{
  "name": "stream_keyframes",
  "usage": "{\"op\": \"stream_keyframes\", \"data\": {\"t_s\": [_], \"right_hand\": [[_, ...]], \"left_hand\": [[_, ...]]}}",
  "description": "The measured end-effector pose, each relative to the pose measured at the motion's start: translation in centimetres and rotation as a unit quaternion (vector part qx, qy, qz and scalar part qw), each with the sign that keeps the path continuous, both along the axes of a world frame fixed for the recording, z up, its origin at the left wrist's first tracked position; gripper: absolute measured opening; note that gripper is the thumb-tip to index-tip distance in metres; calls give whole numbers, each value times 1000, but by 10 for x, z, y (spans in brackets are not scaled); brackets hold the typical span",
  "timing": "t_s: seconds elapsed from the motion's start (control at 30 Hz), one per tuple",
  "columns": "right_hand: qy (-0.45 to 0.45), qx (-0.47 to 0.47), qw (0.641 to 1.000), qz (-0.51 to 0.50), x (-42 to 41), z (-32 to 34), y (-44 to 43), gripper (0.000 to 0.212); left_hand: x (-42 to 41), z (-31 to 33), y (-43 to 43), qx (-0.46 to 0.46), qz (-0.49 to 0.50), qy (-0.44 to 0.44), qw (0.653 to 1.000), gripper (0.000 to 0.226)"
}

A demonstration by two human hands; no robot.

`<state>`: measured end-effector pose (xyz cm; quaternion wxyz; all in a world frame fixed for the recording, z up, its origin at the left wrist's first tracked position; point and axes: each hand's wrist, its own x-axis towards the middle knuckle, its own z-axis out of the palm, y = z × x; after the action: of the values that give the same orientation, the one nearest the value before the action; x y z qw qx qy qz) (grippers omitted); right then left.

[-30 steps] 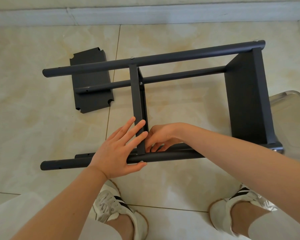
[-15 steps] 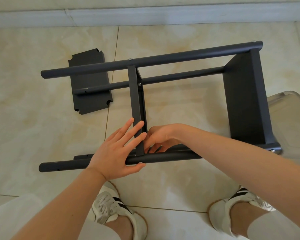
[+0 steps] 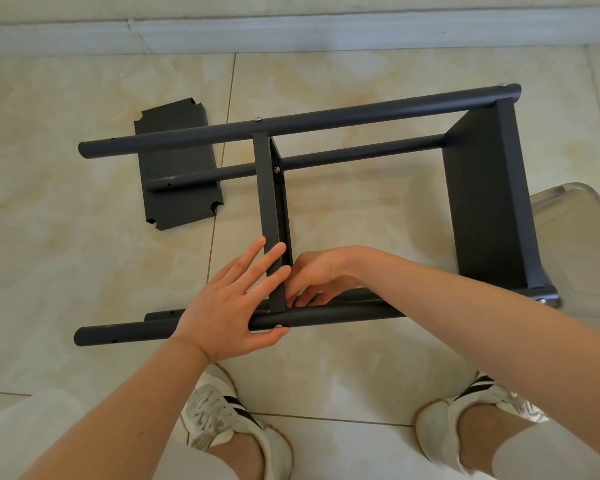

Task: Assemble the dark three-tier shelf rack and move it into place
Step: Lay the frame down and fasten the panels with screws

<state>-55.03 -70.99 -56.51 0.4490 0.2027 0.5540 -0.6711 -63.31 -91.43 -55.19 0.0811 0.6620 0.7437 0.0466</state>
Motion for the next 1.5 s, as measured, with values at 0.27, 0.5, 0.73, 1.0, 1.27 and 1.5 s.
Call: {"op": "stream_keyframes", "data": {"t_s": [0.27, 0.5, 0.73, 1.0, 1.27, 1.5], "right_hand": [[8, 35, 999, 21, -1, -2, -3, 12], [-2, 22, 999, 25, -2, 1, 6, 6], [2, 35, 999, 27, -4, -2, 1, 11], [-5, 37, 998, 48, -6, 3, 7, 10], [0, 40, 998, 48, -8, 3, 3, 11], [4, 16, 999, 39, -8, 2, 7, 7]], "left_hand": [[1, 2, 1, 2, 1, -5, 1000, 81], [1, 2, 1, -6, 5, -12, 1000, 81], [1, 2, 0, -8, 7, -7, 1000, 82], [1, 1, 1, -10, 6, -2, 1000, 83], [1, 2, 1, -8, 1, 0, 1000, 81], [0, 2, 1, -7, -2, 1, 1000, 81]]}}
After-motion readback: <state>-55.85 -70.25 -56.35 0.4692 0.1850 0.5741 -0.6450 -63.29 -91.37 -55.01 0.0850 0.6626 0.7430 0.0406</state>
